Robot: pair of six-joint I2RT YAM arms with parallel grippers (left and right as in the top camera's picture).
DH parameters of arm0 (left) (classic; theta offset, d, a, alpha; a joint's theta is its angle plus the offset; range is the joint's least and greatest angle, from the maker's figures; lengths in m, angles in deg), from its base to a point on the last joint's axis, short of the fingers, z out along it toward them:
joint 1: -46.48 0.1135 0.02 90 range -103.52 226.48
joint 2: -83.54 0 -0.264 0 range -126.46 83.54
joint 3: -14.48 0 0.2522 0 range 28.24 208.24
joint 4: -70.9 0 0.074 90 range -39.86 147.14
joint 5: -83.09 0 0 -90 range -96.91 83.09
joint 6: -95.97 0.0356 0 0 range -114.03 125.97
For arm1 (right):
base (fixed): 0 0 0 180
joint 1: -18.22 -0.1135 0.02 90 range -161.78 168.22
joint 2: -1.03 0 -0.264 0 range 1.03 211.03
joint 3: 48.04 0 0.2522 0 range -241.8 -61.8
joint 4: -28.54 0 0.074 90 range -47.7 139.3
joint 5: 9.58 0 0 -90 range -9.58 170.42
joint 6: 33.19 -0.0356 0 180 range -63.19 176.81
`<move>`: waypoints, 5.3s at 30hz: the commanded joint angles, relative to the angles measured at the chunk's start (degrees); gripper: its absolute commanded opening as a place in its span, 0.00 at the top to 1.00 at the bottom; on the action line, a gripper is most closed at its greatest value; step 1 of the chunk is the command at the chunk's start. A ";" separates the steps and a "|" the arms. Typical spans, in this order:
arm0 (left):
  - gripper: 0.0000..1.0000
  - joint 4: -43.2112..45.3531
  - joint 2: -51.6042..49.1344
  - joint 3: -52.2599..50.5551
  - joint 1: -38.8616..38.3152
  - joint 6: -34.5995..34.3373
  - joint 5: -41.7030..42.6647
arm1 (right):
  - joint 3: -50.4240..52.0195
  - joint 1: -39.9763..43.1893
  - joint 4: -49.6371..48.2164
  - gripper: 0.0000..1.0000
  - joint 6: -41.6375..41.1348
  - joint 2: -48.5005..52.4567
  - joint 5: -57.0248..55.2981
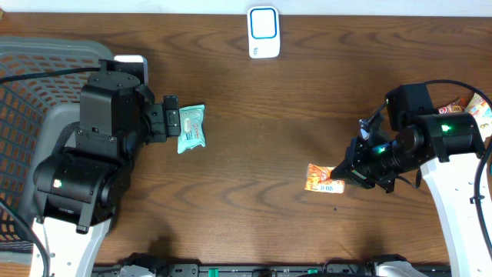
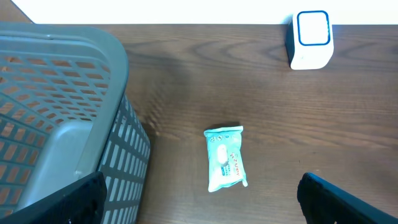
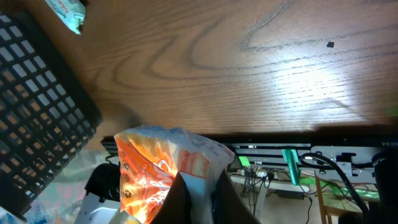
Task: Scan the item barcode
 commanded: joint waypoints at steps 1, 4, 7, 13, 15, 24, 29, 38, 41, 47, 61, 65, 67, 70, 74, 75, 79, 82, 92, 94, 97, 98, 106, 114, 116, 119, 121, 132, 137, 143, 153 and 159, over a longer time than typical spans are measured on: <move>0.02 0.00 -0.11 -0.02 0.31 0.09 -0.50 | 0.22 -0.02 -0.15 0.98 -0.83 -0.50 -0.20; 0.02 0.00 -0.11 -0.02 0.31 0.09 -0.50 | 0.22 -0.02 -0.13 0.98 -0.83 -0.50 -0.22; 0.02 0.00 -0.11 -0.02 0.31 0.09 -0.50 | 0.22 -0.04 -0.13 0.99 -0.83 -0.50 -0.20; 0.02 0.00 -0.11 -0.02 0.31 0.09 -0.50 | 0.22 -0.04 0.44 0.98 -0.79 -0.52 -0.24; 0.02 0.00 -0.11 -0.02 0.31 0.09 -0.50 | 0.22 -0.04 0.48 0.98 -0.72 -0.52 -0.59; 0.02 0.00 -0.11 -0.02 0.31 0.09 -0.50 | 0.24 -4.96 -12.31 0.99 -0.33 -0.52 -6.88; 0.02 0.00 -0.11 -0.02 0.31 0.09 -0.50 | 0.24 -10.38 -18.80 0.99 -0.15 -0.52 -7.96; 0.02 0.00 -0.11 -0.02 0.31 0.09 -0.50 | 0.24 -17.92 -21.03 0.99 4.92 -2.86 -15.06; 0.02 0.00 -0.11 -0.02 0.31 0.09 -0.50 | 0.42 -19.45 -26.25 0.99 10.03 -2.49 -20.72; 0.02 0.00 -0.11 -0.02 0.31 0.09 -0.50 | 0.50 -19.96 -27.63 0.99 18.10 -0.39 -17.42; 0.02 0.00 -0.11 -0.02 0.28 0.09 -0.50 | 17.25 -21.77 -51.84 0.98 27.98 -8.90 -18.60; 0.02 0.00 -0.11 -0.02 0.28 0.09 -0.50 | 25.99 -21.81 -62.27 0.98 17.77 -8.59 -17.14; 0.02 0.00 -0.11 -0.02 0.31 0.09 -0.50 | 28.48 -22.01 -65.24 0.99 19.54 -8.55 -13.81; 0.02 0.00 -0.11 -0.02 0.31 0.09 -0.50 | 31.61 -22.36 -71.89 0.99 27.45 -7.80 -13.07; 0.02 0.00 -0.11 -0.02 0.31 0.09 -0.50 | 34.64 -22.36 -83.71 0.99 32.87 -4.33 -13.70; 0.02 0.00 -0.11 -0.02 0.28 0.07 -0.50 | 34.95 -22.36 -86.36 0.99 32.81 -3.15 -13.68; 0.02 0.00 -0.11 -0.02 0.28 0.07 -0.50 | 35.08 -22.47 -96.04 0.99 30.12 4.11 -13.66; 0.02 0.00 -0.11 -0.02 0.31 0.09 -0.50 | 35.08 -22.51 -103.91 0.99 31.87 10.21 -14.62; 0.02 0.00 -0.11 -0.02 0.28 0.09 -0.50 | 29.18 -19.32 -127.45 0.99 31.32 26.49 -24.65; 0.02 0.00 -0.11 -0.02 0.28 0.09 -0.50 | 25.33 -18.34 -127.43 0.99 32.33 28.96 -24.65; 0.02 0.00 -0.11 -0.02 0.31 0.09 -0.50 | 18.25 -17.16 -127.40 0.99 32.92 33.24 -24.65; 0.02 0.00 -0.11 -0.02 0.31 0.09 -0.50 | 16.09 -16.83 -127.36 0.99 32.89 34.58 -24.65; 0.02 0.00 -0.11 -0.02 0.28 0.09 -0.50 | -5.03 -12.94 -125.74 0.99 32.85 49.29 -24.57; 0.02 0.00 -0.11 -0.02 0.28 0.09 -0.50 | -21.20 -12.33 -126.77 0.99 32.85 63.41 -23.50; 0.02 0.00 -0.11 -0.02 0.31 0.09 -0.50 | -24.85 -12.37 -126.77 0.99 32.85 66.60 -23.52; 0.02 0.00 -0.11 -0.02 0.28 0.09 -0.50 | -28.09 -12.35 -126.75 0.99 32.83 69.48 -23.58; 0.02 0.00 -0.11 -0.02 0.28 0.09 -0.50 | -28.30 -12.33 -126.70 0.99 32.59 69.68 -23.56; 0.02 0.00 -0.11 -0.02 0.31 0.09 -0.50 | -28.33 -11.61 -124.48 0.99 24.63 65.02 -23.50; 0.02 0.00 -0.11 -0.02 0.28 0.09 -0.50 | -28.33 -10.01 -100.19 0.99 22.97 52.35 -25.11; 0.02 0.00 -0.11 -0.02 0.31 0.09 -0.50 | -28.33 -5.51 -62.71 0.99 26.03 39.30 -45.44; 0.02 0.00 -0.11 -0.02 0.28 0.09 -0.50 | -24.02 13.03 -38.66 0.99 25.99 39.08 -57.86; 0.02 0.00 -0.11 -0.02 0.31 0.09 -0.50 | -15.67 24.26 -47.34 0.99 29.97 43.89 -58.12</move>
